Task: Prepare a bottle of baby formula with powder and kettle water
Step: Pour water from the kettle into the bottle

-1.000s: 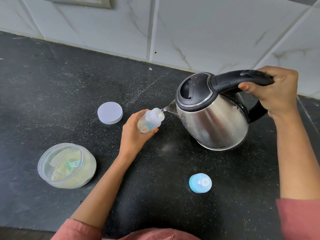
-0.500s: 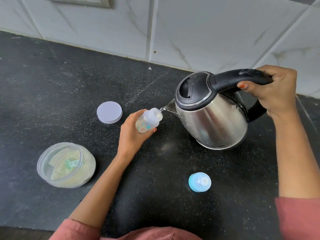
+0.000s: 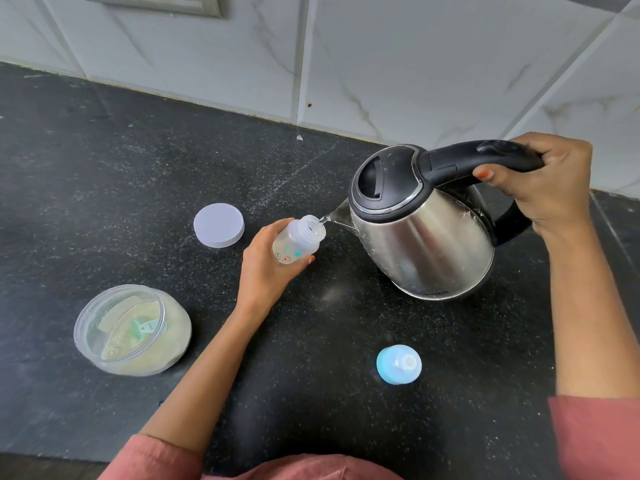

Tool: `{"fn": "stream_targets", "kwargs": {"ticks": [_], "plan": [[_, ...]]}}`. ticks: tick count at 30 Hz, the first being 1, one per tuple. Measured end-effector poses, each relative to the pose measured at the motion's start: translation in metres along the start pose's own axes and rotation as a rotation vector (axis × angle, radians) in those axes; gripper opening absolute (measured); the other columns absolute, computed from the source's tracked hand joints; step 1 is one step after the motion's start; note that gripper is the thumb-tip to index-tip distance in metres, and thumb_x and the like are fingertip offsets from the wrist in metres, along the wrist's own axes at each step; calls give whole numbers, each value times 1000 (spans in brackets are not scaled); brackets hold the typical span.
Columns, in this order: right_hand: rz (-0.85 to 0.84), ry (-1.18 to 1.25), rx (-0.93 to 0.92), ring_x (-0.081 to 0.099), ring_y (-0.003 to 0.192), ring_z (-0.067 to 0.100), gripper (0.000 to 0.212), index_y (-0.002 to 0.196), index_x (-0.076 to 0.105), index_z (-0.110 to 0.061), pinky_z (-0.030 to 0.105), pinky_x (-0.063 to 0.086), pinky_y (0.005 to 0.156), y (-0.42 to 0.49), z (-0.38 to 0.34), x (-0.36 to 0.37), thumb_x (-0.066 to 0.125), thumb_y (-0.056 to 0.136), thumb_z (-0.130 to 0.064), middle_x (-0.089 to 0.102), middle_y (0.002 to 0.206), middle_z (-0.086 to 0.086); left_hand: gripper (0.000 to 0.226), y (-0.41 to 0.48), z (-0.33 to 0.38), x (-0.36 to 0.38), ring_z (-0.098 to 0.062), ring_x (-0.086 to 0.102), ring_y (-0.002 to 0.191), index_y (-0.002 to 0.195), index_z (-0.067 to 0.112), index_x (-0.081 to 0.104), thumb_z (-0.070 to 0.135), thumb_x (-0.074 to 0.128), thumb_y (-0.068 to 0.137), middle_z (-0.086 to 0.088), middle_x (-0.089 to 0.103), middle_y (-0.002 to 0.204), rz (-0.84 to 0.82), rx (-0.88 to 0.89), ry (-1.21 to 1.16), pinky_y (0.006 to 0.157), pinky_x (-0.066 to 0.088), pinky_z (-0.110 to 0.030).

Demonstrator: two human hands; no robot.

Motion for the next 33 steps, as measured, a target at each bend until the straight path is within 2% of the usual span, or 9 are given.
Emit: {"fn": "stream_targets", "kwargs": {"ticks": [6,12,16,22,33], "plan": [[4,-2,-8,53,52,-9,21,67,68,-49,4,35,51,0,-1,0,73,53,-63,62,58,-30,60,1,-1,6,-6,49,107,118,19,55,15,83,65,7,58,117,-6,0,-31,90,40,-21],[2,-8,-21,54,55,-11,19,68,68,-50,4,36,52,0,-2,1,73,54,-61,62,60,-32,59,2,-2,10,-7,51,107,116,19,55,15,83,64,11,58,113,-12,-5,-44,90,41,-23],[-2,-8,-22,54,55,-11,19,69,68,-50,4,36,53,1,-2,1,74,54,-61,63,61,-32,58,3,-2,13,-4,49,105,114,21,54,14,83,64,14,56,112,-17,-11,-62,86,38,-16],[-9,0,-27,55,55,-11,19,70,68,-50,4,37,52,0,-3,2,74,54,-60,63,61,-32,56,4,-1,15,1,48,101,112,20,54,13,83,64,15,56,110,-14,-2,-83,80,34,1],[-11,0,-22,55,55,-9,20,69,67,-50,5,38,52,1,-2,4,74,54,-62,63,62,-31,57,5,-3,18,3,47,100,112,18,52,13,83,64,16,55,109,-19,-8,-90,80,31,4]]}}
Point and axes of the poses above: each hand's wrist, its own y-axis towards the middle knuckle, its own x-axis out of the palm, z = x × y, the point moved 8 cm from there along y, towards the middle knuckle
